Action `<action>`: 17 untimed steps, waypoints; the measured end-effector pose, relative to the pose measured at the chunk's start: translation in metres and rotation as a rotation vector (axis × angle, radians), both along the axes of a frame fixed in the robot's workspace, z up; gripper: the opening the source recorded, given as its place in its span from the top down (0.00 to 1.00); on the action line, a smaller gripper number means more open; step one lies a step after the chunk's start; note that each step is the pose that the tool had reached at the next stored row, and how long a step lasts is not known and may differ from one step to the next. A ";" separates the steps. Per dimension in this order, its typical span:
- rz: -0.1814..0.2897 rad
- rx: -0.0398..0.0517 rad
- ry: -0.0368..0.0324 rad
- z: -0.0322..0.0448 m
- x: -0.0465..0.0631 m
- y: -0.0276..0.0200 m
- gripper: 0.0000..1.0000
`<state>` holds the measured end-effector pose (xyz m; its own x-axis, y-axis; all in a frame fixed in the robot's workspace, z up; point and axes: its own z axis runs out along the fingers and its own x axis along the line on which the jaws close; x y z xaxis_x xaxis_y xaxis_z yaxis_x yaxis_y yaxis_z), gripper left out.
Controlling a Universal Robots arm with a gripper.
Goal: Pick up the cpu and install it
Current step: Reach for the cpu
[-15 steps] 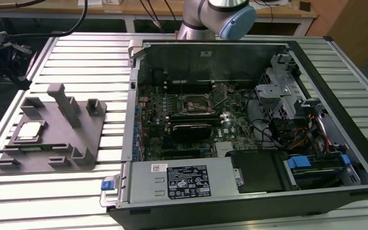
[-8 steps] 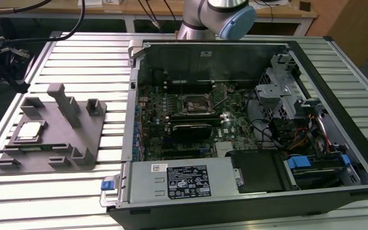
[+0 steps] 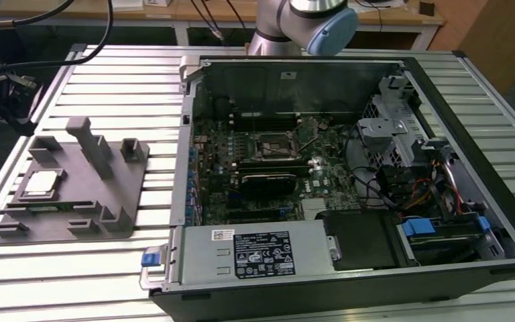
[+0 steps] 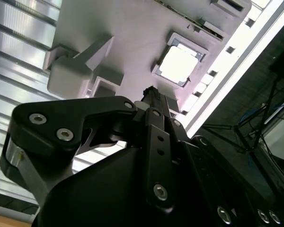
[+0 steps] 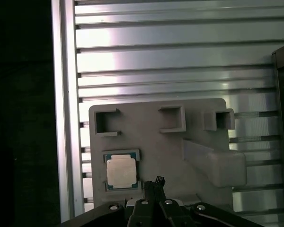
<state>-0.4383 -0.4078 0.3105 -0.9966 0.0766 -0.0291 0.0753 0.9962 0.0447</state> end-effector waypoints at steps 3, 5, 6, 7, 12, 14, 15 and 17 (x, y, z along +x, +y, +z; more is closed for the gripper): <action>0.000 -0.0001 0.0000 -0.0023 -0.003 -0.0017 0.89; 0.000 0.0000 0.0000 -0.0038 -0.005 -0.0029 0.89; 0.000 0.0000 0.0000 -0.0045 -0.005 -0.0035 0.89; 0.000 -0.0001 0.0001 -0.0051 -0.006 -0.0041 0.89; 0.000 0.0000 0.0000 -0.0080 -0.010 -0.0077 0.89; 0.000 0.0000 0.0001 -0.0092 -0.011 -0.0090 0.89; 0.000 0.0000 0.0000 -0.0097 -0.012 -0.0096 0.89; 0.000 0.0000 -0.0001 -0.0109 -0.013 -0.0107 0.89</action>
